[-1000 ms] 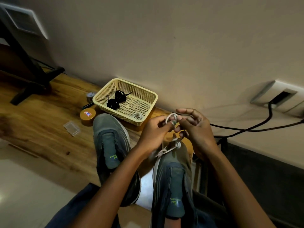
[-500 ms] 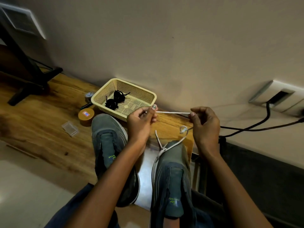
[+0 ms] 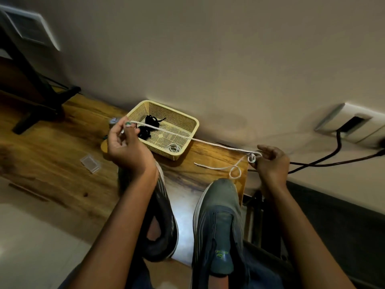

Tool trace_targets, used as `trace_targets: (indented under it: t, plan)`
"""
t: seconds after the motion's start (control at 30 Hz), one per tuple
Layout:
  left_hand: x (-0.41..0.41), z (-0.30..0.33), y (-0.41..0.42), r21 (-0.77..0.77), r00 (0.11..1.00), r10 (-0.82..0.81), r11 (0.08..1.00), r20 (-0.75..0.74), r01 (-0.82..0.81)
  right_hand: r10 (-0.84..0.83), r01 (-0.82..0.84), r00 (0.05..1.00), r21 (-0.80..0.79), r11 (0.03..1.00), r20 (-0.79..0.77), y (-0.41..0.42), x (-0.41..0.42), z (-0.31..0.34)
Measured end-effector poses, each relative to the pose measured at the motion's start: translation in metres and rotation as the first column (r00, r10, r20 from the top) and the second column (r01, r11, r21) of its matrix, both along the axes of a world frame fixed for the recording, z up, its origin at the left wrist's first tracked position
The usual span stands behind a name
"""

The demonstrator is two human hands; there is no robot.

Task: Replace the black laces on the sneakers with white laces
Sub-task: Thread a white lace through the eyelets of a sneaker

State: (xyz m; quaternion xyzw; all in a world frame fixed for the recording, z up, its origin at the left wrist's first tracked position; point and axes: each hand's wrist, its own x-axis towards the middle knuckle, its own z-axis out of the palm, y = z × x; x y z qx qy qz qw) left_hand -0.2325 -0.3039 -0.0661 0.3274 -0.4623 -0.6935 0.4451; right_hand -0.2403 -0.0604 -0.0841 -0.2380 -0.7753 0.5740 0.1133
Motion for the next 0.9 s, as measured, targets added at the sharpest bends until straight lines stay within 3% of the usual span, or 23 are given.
trace_targets:
  t: [0.2, 0.4, 0.53, 0.7, 0.9]
  plan:
    - [0.008, 0.005, 0.027, -0.142, 0.963, -0.264, 0.953, 0.054, 0.269, 0.142, -0.142, 0.990, 0.071, 0.987, 0.004, -0.021, 0.006, 0.007]
    - [0.021, 0.007, 0.055, -0.333, 0.751, -0.639, 0.681, 0.164, 0.652, 0.407, -0.413, 0.901, -0.013, 0.910, -0.151, -0.043, 0.021, 0.028]
    - [0.023, -0.003, 0.063, -0.409, 0.653, -0.701, 0.526, 0.288, 0.746, 0.506, -0.520, 0.839, -0.024, 0.854, -0.201, -0.052, 0.030, 0.030]
    - [0.023, -0.006, 0.067, -0.304, 0.585, -0.773, 0.512, 0.246, 0.804, 0.532, -0.547, 0.835, -0.100, 0.831, -0.142, -0.052, 0.034, 0.031]
    - [0.033, -0.003, 0.074, -0.342, 0.496, -0.815, 0.394, 0.299, 0.853, 0.619, -0.616, 0.784, -0.070, 0.785, 0.042, -0.039, 0.044, 0.040]
